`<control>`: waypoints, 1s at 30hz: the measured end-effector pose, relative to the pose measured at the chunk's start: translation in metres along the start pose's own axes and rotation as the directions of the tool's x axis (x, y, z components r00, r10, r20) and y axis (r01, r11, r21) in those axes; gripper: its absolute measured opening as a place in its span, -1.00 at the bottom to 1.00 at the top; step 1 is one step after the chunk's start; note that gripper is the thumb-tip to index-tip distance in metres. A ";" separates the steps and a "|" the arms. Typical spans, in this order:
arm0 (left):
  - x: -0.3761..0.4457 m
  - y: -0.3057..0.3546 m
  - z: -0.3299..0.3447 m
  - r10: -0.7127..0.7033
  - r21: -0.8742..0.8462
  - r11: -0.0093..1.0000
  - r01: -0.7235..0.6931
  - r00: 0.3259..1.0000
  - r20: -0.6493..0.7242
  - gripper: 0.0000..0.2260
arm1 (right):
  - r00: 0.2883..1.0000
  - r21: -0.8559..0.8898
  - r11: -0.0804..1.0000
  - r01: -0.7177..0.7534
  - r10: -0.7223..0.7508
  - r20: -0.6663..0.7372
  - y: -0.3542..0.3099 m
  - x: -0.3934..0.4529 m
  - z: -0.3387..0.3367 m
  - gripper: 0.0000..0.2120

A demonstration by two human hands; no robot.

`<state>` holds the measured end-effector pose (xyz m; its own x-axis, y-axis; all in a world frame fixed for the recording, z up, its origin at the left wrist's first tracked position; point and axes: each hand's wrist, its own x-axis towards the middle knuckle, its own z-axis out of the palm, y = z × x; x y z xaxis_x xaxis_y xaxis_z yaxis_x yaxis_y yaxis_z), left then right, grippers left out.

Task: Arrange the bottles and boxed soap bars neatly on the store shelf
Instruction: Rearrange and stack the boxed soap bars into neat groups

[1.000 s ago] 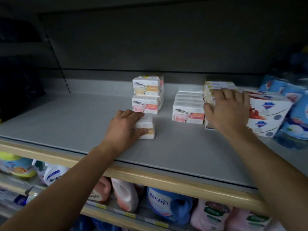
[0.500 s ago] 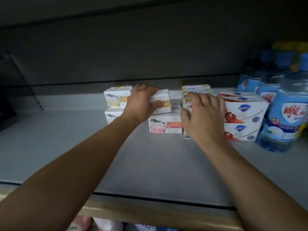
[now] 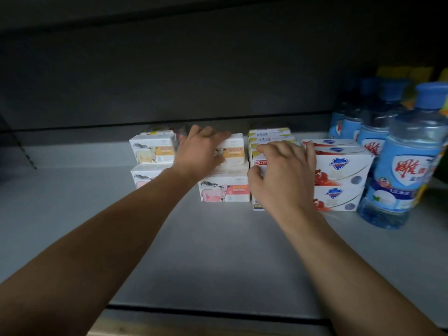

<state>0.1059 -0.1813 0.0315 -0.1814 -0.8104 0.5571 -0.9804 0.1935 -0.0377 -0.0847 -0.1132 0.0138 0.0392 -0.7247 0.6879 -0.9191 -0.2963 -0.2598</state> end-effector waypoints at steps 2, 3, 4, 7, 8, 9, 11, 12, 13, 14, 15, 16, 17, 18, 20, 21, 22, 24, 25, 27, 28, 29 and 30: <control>0.009 -0.001 0.002 -0.002 -0.003 1.000 0.002 1.000 0.005 -0.43 | 1.000 0.003 1.000 -0.003 0.003 0.005 0.000 0.000 -0.001 -0.63; 0.015 -0.001 0.005 -0.009 -0.004 1.000 0.009 1.000 0.007 -0.44 | 1.000 0.006 1.000 -0.005 0.005 0.004 0.001 0.000 -0.002 -0.63; 0.021 -0.001 0.008 -0.023 -0.011 1.000 0.023 1.000 0.015 -0.46 | 1.000 0.008 1.000 -0.007 0.007 0.003 0.002 0.001 -0.003 -0.63; 0.041 0.000 0.022 -0.094 -0.048 0.994 0.097 0.994 0.061 -0.50 | 1.000 0.017 1.000 -0.014 0.013 0.007 0.005 0.002 -0.002 -0.63; 0.047 0.000 0.026 -0.107 -0.057 0.992 0.111 0.992 0.072 -0.50 | 1.000 0.018 1.000 -0.013 0.013 0.009 0.005 0.002 -0.001 -0.63; 0.052 0.001 0.029 -0.110 -0.068 0.991 0.116 0.991 0.080 -0.50 | 1.000 0.017 1.000 -0.013 0.013 0.010 0.004 0.002 0.000 -0.62; 0.059 0.002 0.033 -0.110 -0.072 0.991 0.116 0.990 0.086 -0.51 | 1.000 0.022 1.000 -0.015 0.015 0.011 0.004 0.002 0.001 -0.61; 0.060 0.003 0.035 -0.111 -0.065 0.991 0.117 0.991 0.080 -0.52 | 1.000 0.021 1.000 -0.018 0.017 0.014 0.004 0.002 0.001 -0.61; 0.061 0.003 0.036 -0.115 -0.059 0.991 0.119 0.991 0.069 -0.52 | 1.000 0.019 1.000 -0.020 0.019 0.016 0.004 0.002 0.002 -0.61; 0.061 0.003 0.037 -0.119 -0.055 0.991 0.122 0.991 0.056 -0.53 | 1.000 0.018 1.000 -0.023 0.023 0.018 0.004 0.002 0.002 -0.61; 0.061 0.003 0.039 -0.124 -0.048 0.991 0.126 0.991 0.045 -0.53 | 1.000 0.019 0.999 -0.026 0.025 0.017 0.004 0.002 0.003 -0.62; 0.062 0.003 0.040 -0.132 -0.035 0.990 0.133 0.991 0.037 -0.54 | 1.000 0.023 0.999 -0.026 0.026 0.014 0.004 0.002 0.003 -0.62; 0.063 0.003 0.042 -0.141 -0.019 0.990 0.142 0.989 0.037 -0.55 | 1.000 0.024 0.999 -0.026 0.026 0.012 0.004 0.002 0.004 -0.62; 0.066 0.003 0.043 -0.152 -0.003 0.988 0.152 0.987 0.043 -0.56 | 1.000 0.026 0.999 -0.029 0.028 0.010 0.004 0.002 0.004 -0.62; 0.070 0.003 0.046 -0.169 0.018 0.986 0.168 0.984 0.049 -0.56 | 1.000 0.034 0.999 -0.030 0.030 0.005 0.004 0.001 0.004 -0.63; 0.071 0.003 0.047 -0.162 0.024 0.987 0.161 0.986 0.040 -0.54 | 1.000 0.039 0.999 -0.030 0.030 0.002 0.004 0.002 0.004 -0.63; 0.072 0.001 0.048 -0.144 0.027 0.989 0.143 0.989 0.026 -0.52 | 1.000 0.039 0.999 -0.029 0.029 0.001 0.004 0.002 0.004 -0.63; 0.073 -0.002 0.048 -0.097 0.026 0.995 0.097 0.995 0.005 -0.49 | 1.000 0.042 0.999 -0.031 0.031 -0.003 0.004 0.002 0.005 -0.63; 0.074 -0.004 0.048 -0.077 0.020 0.997 0.077 0.997 0.007 -0.49 | 0.999 0.045 0.998 -0.033 0.033 -0.004 0.004 0.002 0.005 -0.63; 0.077 -0.004 0.048 -0.052 0.013 0.999 0.052 0.998 0.020 -0.48 | 0.999 0.049 0.998 -0.031 0.032 -0.006 0.004 0.002 0.005 -0.63; 0.078 -0.004 0.049 -0.048 0.015 0.999 0.047 0.999 0.022 -0.47 | 0.999 0.051 0.998 -0.032 0.032 -0.008 0.004 0.002 0.006 -0.63; 0.080 -0.004 0.050 -0.050 0.018 0.999 0.050 0.999 0.019 -0.47 | 0.999 0.054 0.998 -0.032 0.033 -0.012 0.004 0.001 0.006 -0.63; 0.080 -0.003 0.051 -0.057 0.022 0.998 0.056 0.998 0.015 -0.46 | 0.999 0.056 0.998 -0.032 0.033 -0.016 0.005 0.001 0.007 -0.64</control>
<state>0.0906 -0.2754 0.0339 -0.1265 -0.8284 0.5457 -0.9905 0.1350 -0.0247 -0.0862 -0.1196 0.0090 0.0026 -0.7243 0.6894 -0.8964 -0.3072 -0.3195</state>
